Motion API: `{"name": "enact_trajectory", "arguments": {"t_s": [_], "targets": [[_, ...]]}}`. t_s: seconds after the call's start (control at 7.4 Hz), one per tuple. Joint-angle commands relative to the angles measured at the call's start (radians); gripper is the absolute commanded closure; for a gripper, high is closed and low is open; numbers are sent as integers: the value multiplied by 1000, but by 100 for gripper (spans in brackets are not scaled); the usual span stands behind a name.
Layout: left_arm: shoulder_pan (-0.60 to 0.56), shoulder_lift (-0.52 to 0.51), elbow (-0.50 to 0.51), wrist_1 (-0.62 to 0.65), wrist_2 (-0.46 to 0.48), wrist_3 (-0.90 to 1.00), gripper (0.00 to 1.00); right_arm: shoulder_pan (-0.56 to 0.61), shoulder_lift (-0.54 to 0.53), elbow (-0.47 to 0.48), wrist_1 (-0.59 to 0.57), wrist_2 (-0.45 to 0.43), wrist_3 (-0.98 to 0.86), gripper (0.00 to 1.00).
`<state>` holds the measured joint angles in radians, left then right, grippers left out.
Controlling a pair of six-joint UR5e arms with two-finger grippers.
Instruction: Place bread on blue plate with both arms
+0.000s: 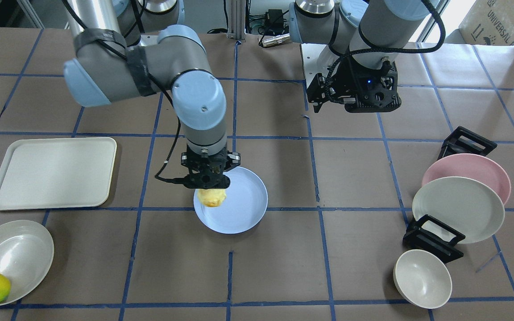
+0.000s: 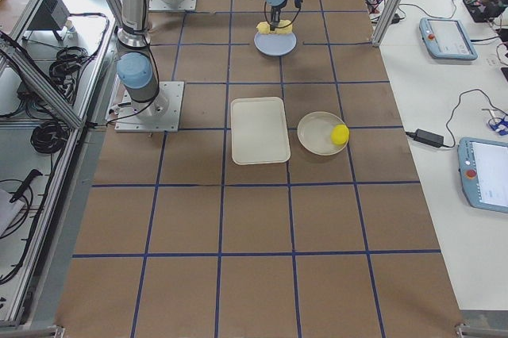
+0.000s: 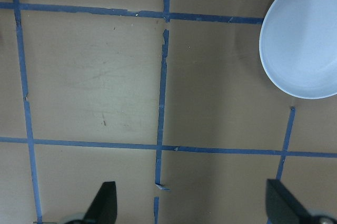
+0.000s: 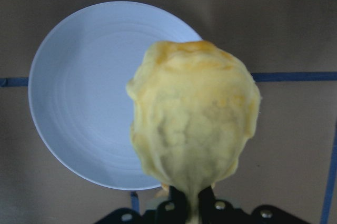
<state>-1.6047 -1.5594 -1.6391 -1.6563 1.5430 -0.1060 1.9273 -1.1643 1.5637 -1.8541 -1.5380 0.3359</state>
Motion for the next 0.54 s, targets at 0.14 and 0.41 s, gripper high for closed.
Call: {"name": "enact_trajectory", "arguments": {"t_s": [0.14, 0.41], "targets": [[-1, -7, 2, 0, -3, -4, 0, 67, 95, -28, -2, 4, 25, 91], [-1, -5, 4, 1, -1, -4, 0, 67, 124, -30, -2, 4, 20, 45]]}}
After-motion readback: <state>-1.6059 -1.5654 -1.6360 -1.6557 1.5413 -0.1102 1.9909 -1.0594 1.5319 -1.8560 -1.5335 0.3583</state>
